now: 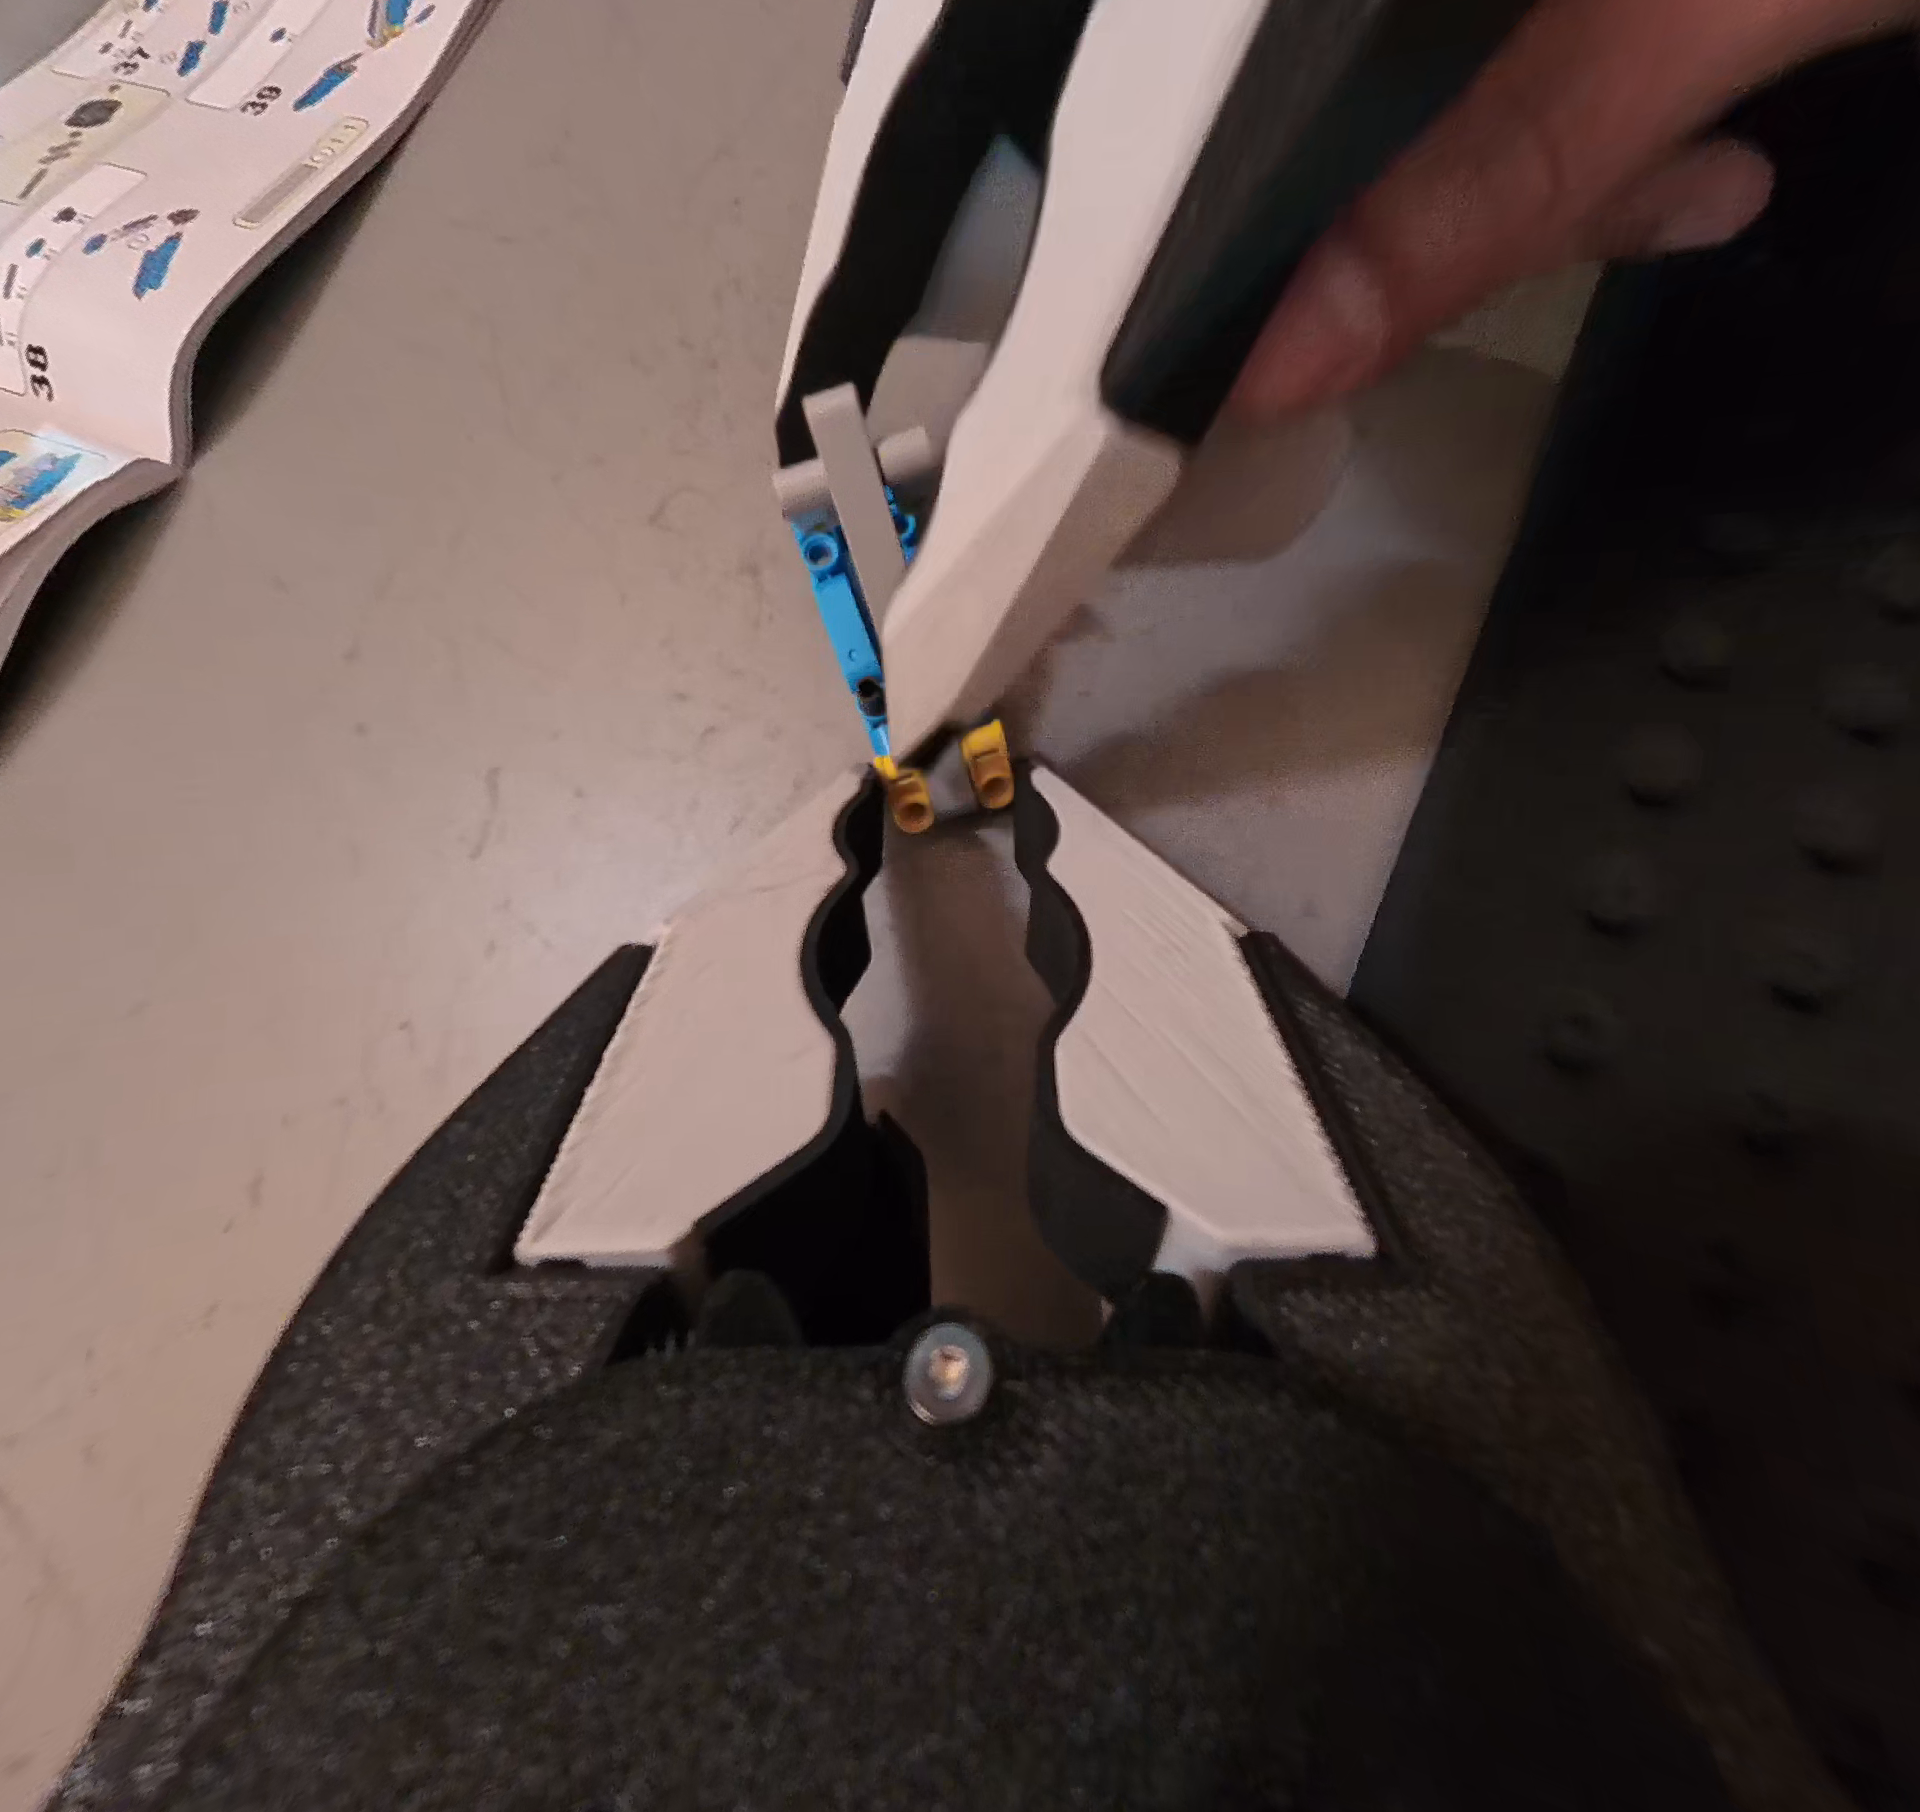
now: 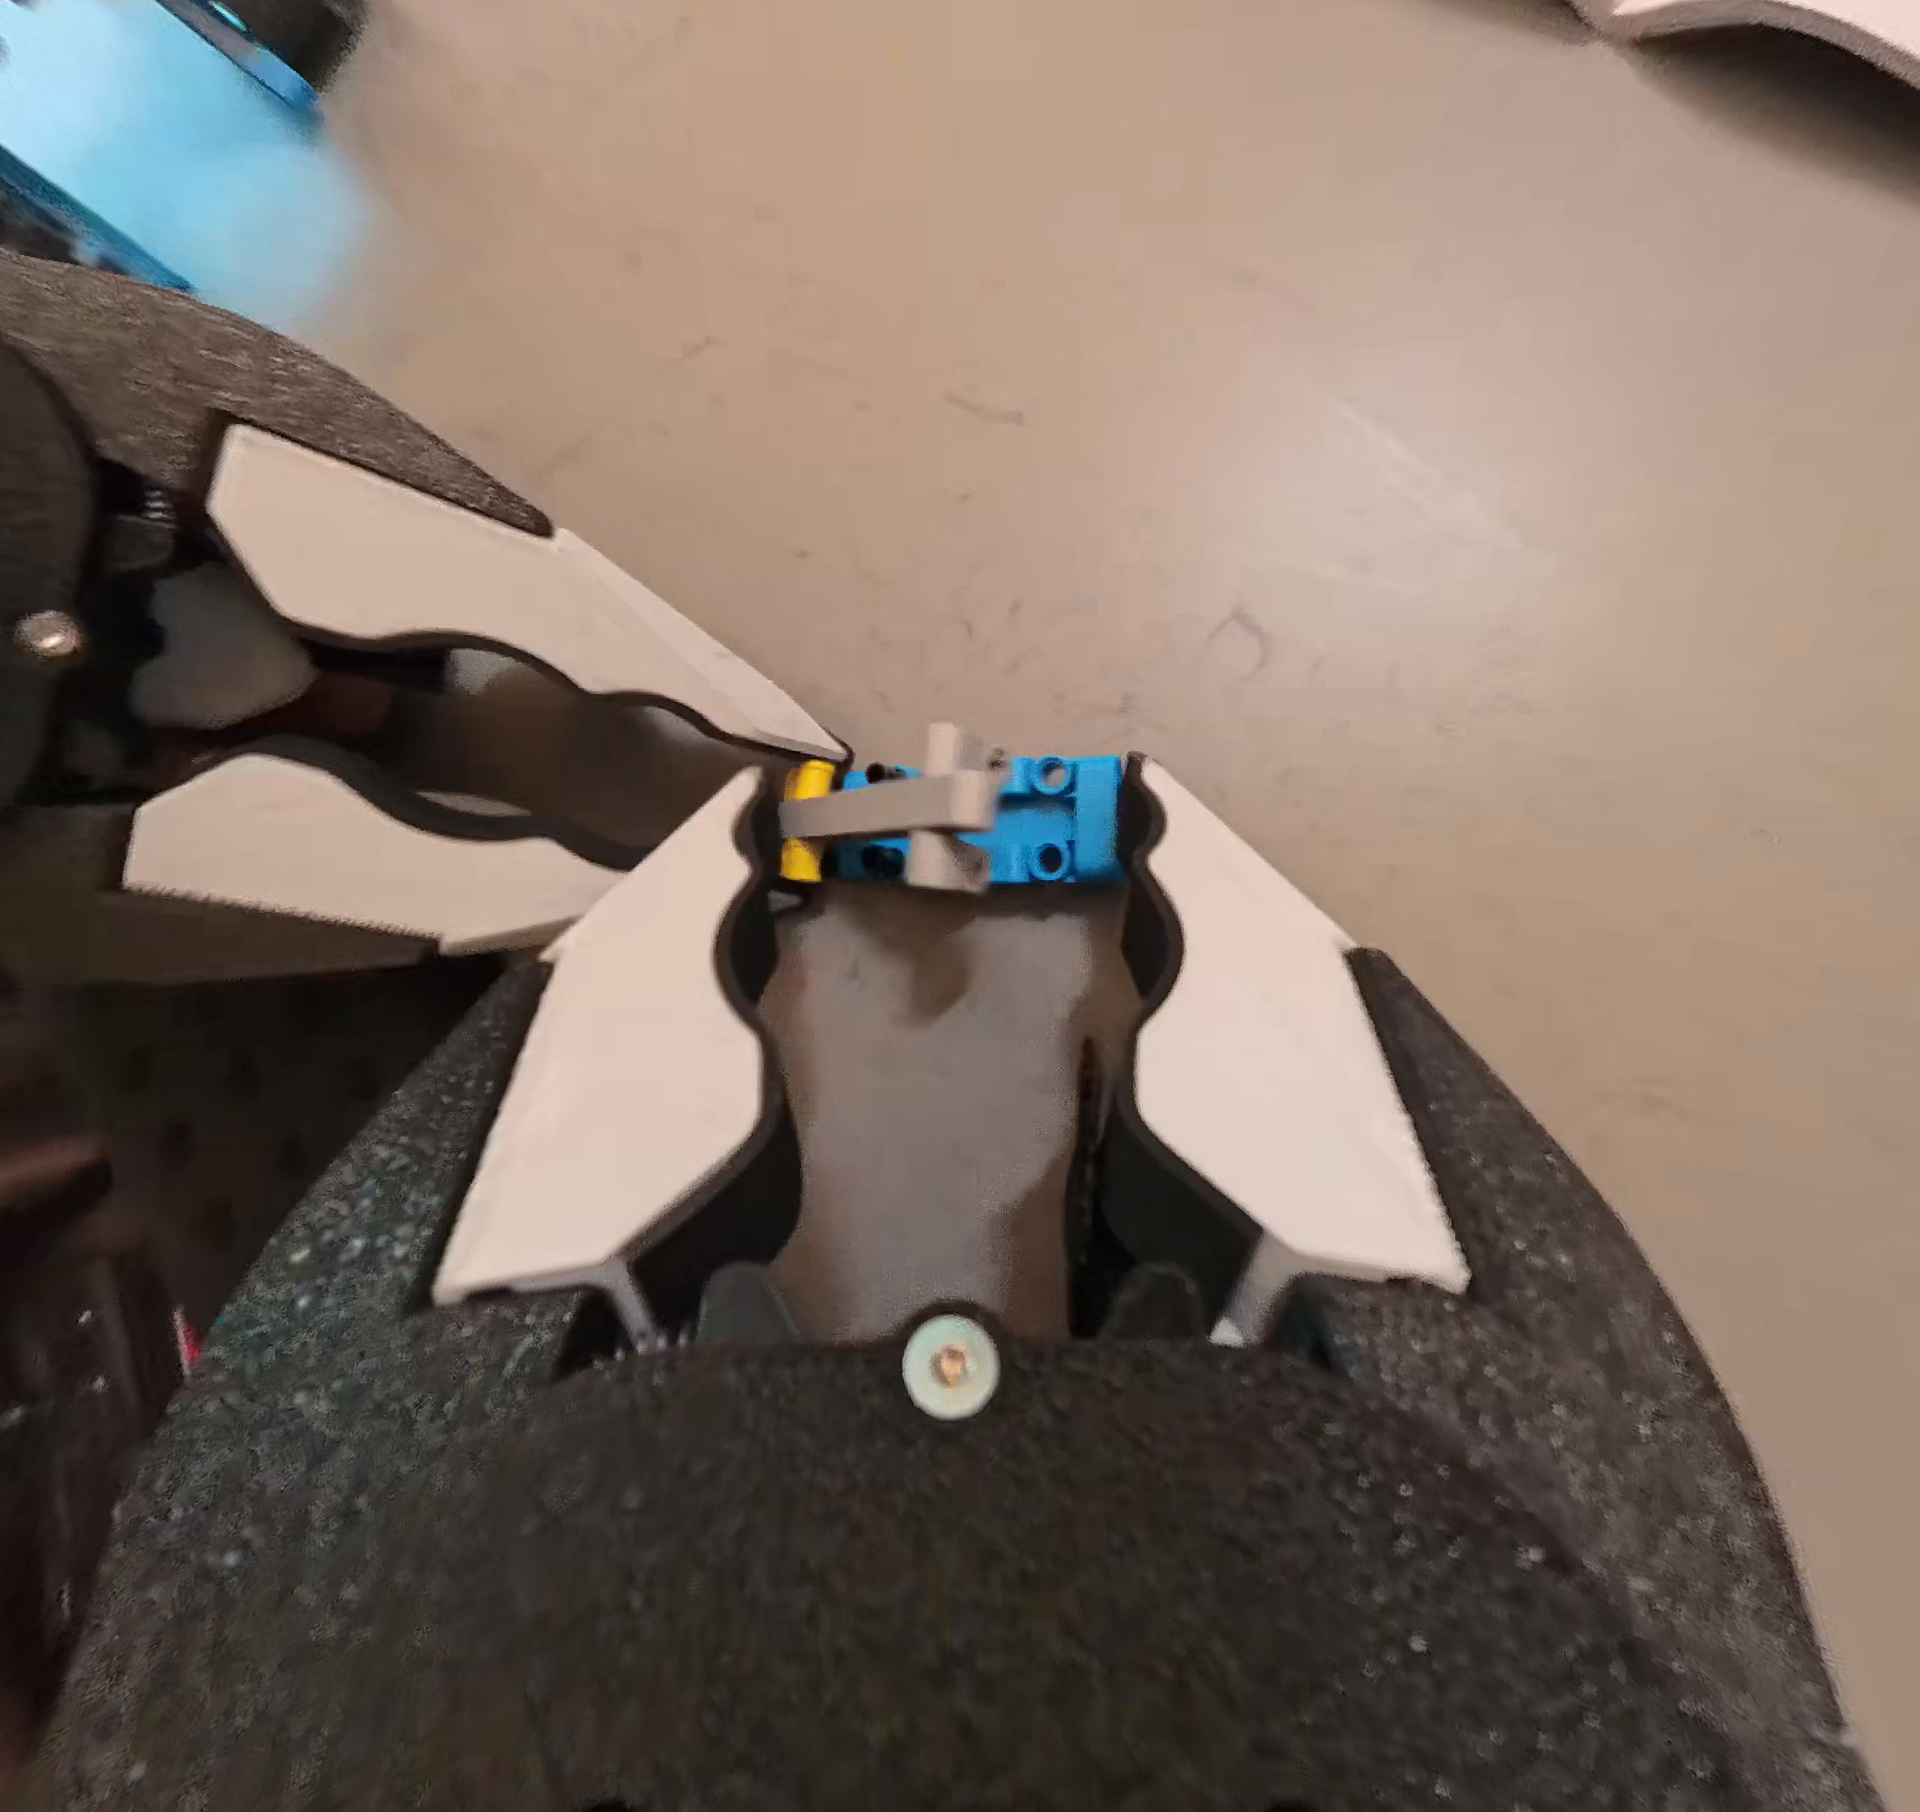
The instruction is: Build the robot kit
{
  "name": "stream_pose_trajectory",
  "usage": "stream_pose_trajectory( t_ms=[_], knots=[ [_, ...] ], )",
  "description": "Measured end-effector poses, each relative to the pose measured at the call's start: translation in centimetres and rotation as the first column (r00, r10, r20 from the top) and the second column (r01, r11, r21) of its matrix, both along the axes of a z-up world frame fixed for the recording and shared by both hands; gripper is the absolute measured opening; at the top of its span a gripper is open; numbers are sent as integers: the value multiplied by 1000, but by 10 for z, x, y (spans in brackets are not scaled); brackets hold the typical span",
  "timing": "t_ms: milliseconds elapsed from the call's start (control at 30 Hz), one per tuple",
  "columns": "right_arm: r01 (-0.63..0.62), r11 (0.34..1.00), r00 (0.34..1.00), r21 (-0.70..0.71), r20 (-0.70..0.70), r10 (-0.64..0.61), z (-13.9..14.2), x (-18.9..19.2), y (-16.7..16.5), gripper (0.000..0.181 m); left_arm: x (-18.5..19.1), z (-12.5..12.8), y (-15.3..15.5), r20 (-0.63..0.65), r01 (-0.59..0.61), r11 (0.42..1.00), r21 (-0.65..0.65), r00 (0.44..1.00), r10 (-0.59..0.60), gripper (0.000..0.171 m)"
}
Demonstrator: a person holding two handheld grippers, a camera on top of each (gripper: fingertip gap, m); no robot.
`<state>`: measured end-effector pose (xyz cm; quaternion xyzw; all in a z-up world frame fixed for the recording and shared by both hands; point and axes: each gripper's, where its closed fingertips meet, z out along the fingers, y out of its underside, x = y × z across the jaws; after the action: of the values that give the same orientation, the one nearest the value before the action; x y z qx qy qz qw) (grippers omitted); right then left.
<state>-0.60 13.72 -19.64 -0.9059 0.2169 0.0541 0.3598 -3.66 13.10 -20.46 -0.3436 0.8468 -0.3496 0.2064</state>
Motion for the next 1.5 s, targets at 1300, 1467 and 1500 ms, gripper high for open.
stream_pose_trajectory(
  t_ms=[1300,1467,1500],
  knots=[
    [-365,724,763,585,-258,593,56,-20,-7,24,4,87,7,-63,48,601,-798,985,-162,23],
    [-353,704,758,616,-253,601,62,-28,-6,24,4,88,9,-62,46,586,-809,985,-162,23],
    [-344,704,761,621,-254,597,63,-28,-6,24,4,89,10,-61,44,582,-812,985,-161,23]
  ],
)
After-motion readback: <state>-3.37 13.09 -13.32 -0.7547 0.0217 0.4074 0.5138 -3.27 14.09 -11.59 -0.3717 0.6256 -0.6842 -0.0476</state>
